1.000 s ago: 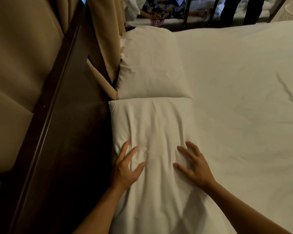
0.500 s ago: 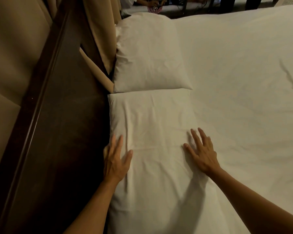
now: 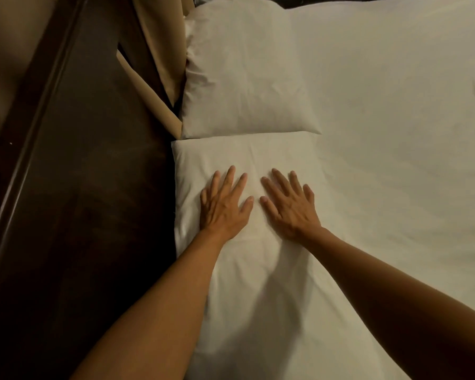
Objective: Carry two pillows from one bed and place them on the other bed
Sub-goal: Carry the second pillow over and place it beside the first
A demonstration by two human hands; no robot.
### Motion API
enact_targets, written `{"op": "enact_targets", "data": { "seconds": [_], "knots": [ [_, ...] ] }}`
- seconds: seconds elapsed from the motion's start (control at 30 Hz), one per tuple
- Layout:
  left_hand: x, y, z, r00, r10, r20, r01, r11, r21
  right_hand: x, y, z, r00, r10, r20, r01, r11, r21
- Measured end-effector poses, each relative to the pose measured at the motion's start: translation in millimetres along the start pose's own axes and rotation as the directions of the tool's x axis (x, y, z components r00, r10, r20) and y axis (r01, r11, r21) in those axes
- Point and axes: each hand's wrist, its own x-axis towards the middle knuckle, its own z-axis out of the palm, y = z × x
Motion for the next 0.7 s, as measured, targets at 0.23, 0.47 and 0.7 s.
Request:
{"op": "enact_targets", "data": {
  "seconds": [0.23,0.47,0.7],
  "knots": [
    [-11.7,-35.7,18.8,0.997,-0.076,-0.019,0.076,0.997,0.009,-3.9,31.8,12.4,0.992,0.123,0.008,-0.123,0.992,0.004],
    [-47.2,-42.1,3.2,0.973,-0.197,-0.121,0.187,0.979,-0.085,-39.4,31.6,0.9,0.989,0.148,-0.010,-0.148,0.989,0.030],
    [-111.9,7.9,21.6,0.995,0.022,-0.096,-0.025,0.999,-0.027,-89.7,-8.3,29.2,0.999,0.050,0.012,-0.050,0.999,0.004]
  ]
}}
